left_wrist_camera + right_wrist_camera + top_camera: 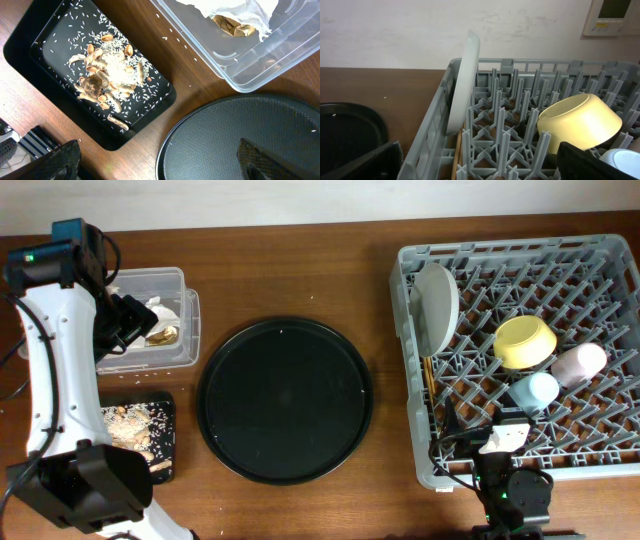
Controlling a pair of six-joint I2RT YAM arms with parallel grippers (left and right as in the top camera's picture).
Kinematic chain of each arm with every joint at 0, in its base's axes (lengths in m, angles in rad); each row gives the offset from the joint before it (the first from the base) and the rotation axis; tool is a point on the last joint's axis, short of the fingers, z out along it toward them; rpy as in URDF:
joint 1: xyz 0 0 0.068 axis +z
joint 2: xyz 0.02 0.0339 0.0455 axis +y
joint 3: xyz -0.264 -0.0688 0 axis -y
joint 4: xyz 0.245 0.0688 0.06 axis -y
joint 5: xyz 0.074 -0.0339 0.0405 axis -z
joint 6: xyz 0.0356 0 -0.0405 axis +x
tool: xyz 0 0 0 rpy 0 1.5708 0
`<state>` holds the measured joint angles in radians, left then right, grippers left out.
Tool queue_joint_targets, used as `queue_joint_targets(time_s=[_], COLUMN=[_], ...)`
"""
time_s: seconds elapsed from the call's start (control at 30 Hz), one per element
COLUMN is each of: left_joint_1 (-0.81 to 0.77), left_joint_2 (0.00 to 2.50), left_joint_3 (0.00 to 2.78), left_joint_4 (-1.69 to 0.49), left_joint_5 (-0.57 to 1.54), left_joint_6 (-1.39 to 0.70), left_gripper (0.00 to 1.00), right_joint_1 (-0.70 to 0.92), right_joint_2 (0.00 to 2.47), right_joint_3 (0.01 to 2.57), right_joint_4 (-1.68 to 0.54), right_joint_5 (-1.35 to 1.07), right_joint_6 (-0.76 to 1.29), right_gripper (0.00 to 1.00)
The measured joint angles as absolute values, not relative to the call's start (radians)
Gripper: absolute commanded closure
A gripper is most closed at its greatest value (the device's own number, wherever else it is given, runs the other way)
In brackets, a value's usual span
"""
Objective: Sort waste into correct bins and load items into the dishwasher rack
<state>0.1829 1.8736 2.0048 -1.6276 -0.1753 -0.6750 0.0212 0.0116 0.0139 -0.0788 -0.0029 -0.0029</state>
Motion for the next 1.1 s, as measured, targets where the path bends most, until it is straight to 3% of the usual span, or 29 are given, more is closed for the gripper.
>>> queue_joint_targets(time_s=[0.8,0.93,1.03,1.1], left_joint_1=[0.183,0.183,0.183,0.183], left_joint_2=[1.864,1.611,1.377,1.159], left_joint_3=[1.983,1.596,1.228,0.818], left_joint_4=[-1.65,-1.354,-0.994,-0.519], left_joint_5=[-0.191,-0.21,-0.136,0.025], left_joint_6=[-0.675,-0.616,-0.49,-0.4], left_gripper=[0.01,0.01,0.01,0.01], right_joint_1=[0.021,0.021,0.021,0.021], right_joint_2=[0.012,0.012,0.011,0.012], right_joint_3=[0.014,0.014,0.014,0.014], right_joint_4=[-0.079,-0.079,-0.079,-0.08], right_joint_5=[-0.002,0.001,0.002,0.004], right_joint_6=[0.002,0.003,0.004,0.004], right_gripper=[0.01,0.01,0.01,0.01])
